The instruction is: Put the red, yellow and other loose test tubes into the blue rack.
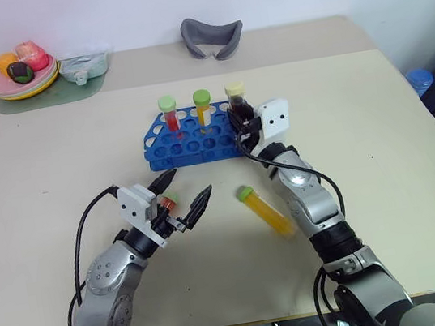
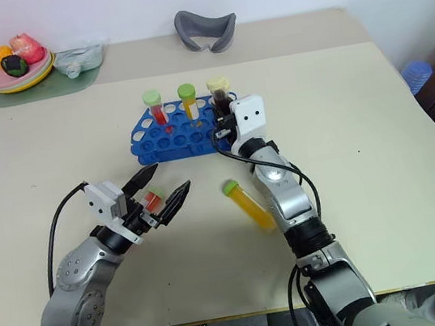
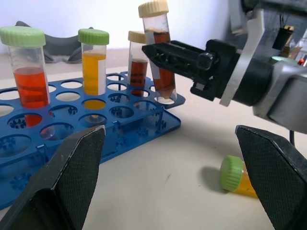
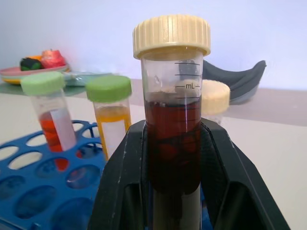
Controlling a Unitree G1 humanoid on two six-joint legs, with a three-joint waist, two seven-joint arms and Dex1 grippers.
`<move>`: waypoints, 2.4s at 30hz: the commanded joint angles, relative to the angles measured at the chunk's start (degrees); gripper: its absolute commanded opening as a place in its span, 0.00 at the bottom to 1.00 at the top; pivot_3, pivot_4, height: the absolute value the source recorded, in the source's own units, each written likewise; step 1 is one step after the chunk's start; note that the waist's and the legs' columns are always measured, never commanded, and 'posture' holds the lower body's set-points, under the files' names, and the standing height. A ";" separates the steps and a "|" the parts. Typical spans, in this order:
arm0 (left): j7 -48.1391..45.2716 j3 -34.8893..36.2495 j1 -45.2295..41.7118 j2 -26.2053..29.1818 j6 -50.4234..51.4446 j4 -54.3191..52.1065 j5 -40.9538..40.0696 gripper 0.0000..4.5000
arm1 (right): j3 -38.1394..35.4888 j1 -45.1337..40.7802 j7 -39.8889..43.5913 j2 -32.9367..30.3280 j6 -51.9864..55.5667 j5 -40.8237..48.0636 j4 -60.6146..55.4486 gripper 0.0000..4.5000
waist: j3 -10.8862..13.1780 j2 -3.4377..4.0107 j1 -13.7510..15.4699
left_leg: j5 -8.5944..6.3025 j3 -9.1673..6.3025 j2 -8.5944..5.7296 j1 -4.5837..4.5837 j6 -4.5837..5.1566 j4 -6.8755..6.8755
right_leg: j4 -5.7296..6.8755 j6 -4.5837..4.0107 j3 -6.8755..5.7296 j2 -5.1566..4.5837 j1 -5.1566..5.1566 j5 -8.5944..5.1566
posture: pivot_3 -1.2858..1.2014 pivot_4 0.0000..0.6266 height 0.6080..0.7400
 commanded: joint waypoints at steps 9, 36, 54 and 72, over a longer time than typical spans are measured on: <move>-1.40 -0.38 -0.44 0.12 -1.19 -0.62 -1.06 1.00 | -2.52 -2.95 0.86 3.32 -7.85 -3.14 5.53 0.18 | 0.00 0.00 -0.12 | 0.00 0.00 0.00 0.02 0.00 0.00 | 0.02 0.00 0.00 0.00 0.00 0.00 | 0.52 0.24 1.00; 0.08 -0.73 -2.32 0.45 1.27 -1.77 -1.65 1.00 | -5.91 -1.59 3.75 2.83 -3.99 -3.02 -0.95 0.98 | 0.00 0.02 -0.09 | 0.00 0.00 0.00 0.04 -0.01 0.00 | 0.03 0.00 0.01 0.00 0.01 0.00 | 0.52 0.24 1.00; 1.54 -1.38 -3.13 0.38 3.82 -3.71 -1.89 1.00 | -9.86 -7.81 4.14 -3.87 49.82 8.19 -23.16 0.98 | 0.01 0.04 -0.02 | 0.00 -0.01 -0.01 0.02 0.00 -0.01 | 0.02 0.00 0.00 0.00 0.01 0.00 | 0.52 0.24 1.00; 1.38 -1.49 -2.31 -0.16 2.86 -3.39 -1.23 1.00 | -10.30 -11.30 2.42 -3.13 55.81 8.02 -21.25 0.71 | 0.01 0.04 -0.02 | 0.00 -0.01 -0.01 0.01 0.00 -0.03 | 0.00 0.00 0.00 0.00 0.00 0.00 | 0.52 0.24 1.00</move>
